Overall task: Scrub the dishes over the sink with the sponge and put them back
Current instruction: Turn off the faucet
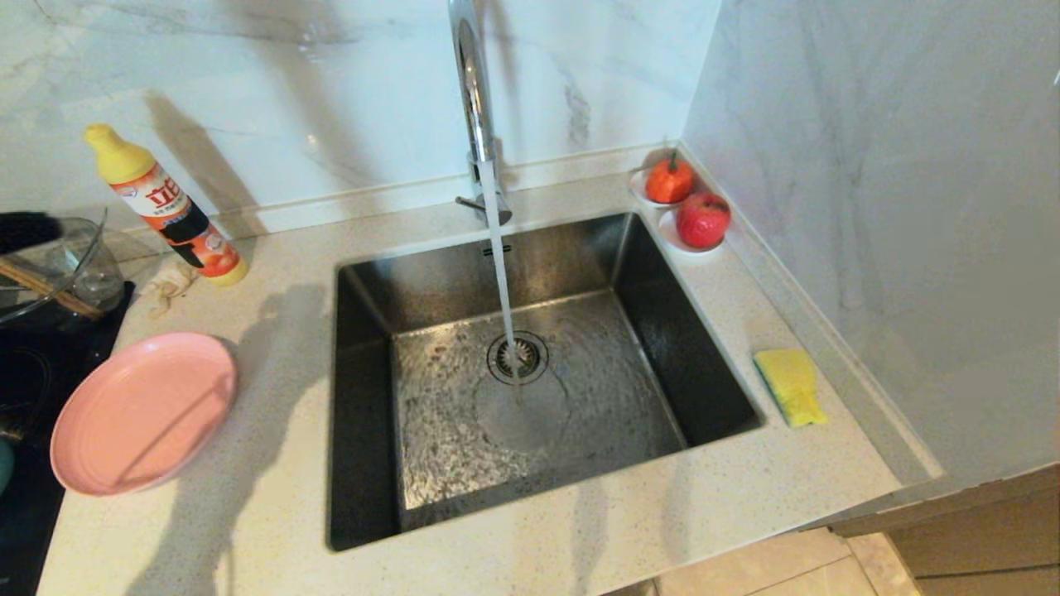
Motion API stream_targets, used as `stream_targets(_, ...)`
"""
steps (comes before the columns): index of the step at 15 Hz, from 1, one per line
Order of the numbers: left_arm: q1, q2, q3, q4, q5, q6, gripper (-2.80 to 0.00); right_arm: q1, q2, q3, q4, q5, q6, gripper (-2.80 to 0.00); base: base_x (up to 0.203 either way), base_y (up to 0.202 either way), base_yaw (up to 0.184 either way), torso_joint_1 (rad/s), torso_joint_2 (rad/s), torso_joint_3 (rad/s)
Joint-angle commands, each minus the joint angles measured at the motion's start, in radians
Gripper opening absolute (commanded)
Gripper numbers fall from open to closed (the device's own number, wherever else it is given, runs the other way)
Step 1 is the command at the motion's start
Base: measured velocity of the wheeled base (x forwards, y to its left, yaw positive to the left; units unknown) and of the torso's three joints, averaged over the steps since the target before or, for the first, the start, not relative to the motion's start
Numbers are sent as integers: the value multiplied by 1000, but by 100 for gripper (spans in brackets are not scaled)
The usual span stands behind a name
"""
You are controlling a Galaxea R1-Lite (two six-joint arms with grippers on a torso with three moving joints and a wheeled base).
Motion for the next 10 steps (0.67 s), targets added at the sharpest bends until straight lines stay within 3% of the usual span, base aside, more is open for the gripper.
stream_targets(1, -26, 373, -232, 39, -15, -111, -280, 0, 3, 0, 0, 0, 0, -280, 0, 0, 0, 0, 0, 0)
stream_targets(3, -56, 542, -413, 73, -29, -242, -280, 0, 3, 0, 0, 0, 0, -280, 0, 0, 0, 0, 0, 0)
stream_targets(5, -114, 659, -516, 126, -50, -358, -280, 0, 3, 0, 0, 0, 0, -280, 0, 0, 0, 0, 0, 0)
stream_targets(8, -203, 745, -531, 156, -69, -483, -280, 0, 3, 0, 0, 0, 0, -280, 0, 0, 0, 0, 0, 0)
stream_targets(10, -224, 767, -521, 148, -91, -575, -280, 0, 3, 0, 0, 0, 0, -280, 0, 0, 0, 0, 0, 0)
